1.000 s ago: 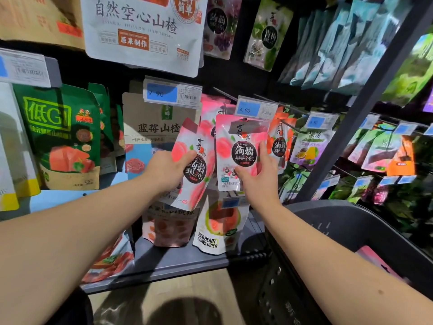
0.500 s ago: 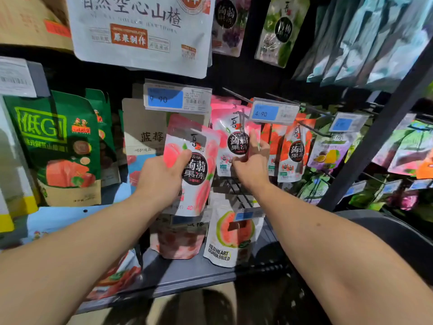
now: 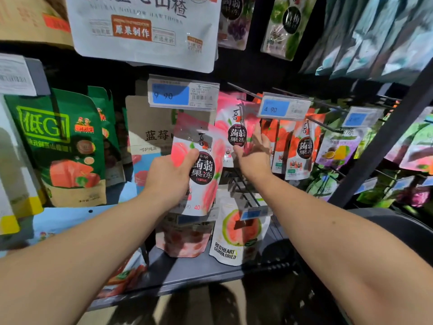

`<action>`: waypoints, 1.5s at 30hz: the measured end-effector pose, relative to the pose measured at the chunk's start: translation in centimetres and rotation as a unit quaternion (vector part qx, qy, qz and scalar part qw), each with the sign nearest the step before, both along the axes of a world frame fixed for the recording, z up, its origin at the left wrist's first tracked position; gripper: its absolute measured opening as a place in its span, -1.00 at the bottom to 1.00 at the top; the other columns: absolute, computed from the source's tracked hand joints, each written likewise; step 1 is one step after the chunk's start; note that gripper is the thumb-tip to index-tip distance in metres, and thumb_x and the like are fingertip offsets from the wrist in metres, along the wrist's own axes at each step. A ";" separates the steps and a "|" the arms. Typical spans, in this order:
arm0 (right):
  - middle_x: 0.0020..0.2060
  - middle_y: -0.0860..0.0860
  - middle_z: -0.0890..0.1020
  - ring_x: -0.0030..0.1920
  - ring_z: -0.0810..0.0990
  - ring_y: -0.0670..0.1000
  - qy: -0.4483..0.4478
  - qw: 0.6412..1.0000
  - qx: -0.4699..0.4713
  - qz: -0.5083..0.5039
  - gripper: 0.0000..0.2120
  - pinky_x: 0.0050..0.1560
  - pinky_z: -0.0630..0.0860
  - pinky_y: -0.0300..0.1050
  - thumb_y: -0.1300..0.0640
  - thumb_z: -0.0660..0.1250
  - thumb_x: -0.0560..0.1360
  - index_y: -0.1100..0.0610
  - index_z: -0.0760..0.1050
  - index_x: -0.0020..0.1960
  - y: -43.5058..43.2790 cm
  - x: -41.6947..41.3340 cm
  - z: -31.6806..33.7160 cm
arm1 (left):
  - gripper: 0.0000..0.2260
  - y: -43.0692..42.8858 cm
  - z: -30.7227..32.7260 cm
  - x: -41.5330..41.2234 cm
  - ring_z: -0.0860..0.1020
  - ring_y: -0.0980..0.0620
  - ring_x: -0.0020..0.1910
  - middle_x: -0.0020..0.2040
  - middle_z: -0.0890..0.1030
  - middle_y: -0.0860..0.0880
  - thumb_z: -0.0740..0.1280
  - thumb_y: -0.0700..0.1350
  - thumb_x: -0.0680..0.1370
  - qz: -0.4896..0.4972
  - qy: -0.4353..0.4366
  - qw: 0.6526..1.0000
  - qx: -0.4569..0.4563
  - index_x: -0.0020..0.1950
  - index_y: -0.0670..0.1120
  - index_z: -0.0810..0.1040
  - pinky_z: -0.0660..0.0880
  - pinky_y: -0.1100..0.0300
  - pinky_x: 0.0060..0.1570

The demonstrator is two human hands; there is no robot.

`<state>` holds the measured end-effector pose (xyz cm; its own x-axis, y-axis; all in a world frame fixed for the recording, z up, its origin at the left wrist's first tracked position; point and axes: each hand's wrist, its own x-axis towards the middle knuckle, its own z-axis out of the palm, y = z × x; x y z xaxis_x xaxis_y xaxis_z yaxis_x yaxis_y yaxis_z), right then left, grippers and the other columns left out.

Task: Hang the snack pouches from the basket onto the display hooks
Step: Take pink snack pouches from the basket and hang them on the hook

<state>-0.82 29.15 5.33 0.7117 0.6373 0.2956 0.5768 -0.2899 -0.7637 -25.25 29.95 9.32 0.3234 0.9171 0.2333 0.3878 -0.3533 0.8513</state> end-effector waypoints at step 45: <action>0.13 -0.11 0.43 0.04 0.46 -0.35 -0.012 0.991 0.116 0.068 -0.21 0.15 0.32 -0.54 0.16 0.47 0.54 -0.11 0.16 0.63 -14.6 -4.9 0.6 | -0.39 -4.4 -1.7 6.5 0.35 0.24 0.30 0.38 0.40 0.06 0.40 -0.35 0.47 -0.158 -0.079 0.973 0.147 0.43 0.02 0.30 0.30 0.26 0.35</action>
